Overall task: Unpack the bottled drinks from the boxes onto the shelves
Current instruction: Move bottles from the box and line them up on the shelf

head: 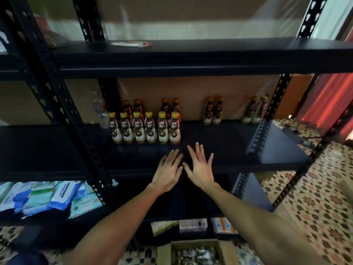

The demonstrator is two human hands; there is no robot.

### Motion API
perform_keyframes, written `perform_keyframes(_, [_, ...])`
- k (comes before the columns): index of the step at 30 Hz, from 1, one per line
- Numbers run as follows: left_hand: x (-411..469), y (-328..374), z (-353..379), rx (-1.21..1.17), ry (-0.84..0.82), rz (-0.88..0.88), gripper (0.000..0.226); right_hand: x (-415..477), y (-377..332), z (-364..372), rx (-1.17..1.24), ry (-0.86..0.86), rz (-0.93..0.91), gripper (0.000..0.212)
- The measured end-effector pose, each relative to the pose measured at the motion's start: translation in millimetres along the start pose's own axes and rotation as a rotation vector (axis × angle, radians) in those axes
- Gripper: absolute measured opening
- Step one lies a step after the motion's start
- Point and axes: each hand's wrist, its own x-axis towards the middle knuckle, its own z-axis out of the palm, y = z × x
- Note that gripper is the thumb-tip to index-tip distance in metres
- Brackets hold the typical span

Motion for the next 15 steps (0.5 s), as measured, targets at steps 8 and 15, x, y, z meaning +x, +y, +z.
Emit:
perform_keyframes(8, [-70.6, 42.9, 67.6, -0.013, -0.114, 0.106, 0.054, -113.2, 30.5, 42.9, -0.118, -0.098, 0.058, 0.066])
perform_keyframes(15, [-129.8, 77.9, 119.1, -0.151, -0.386, 0.083, 0.053, -215.1, 53.5, 73.0, -0.123, -0.373, 0.219, 0.066])
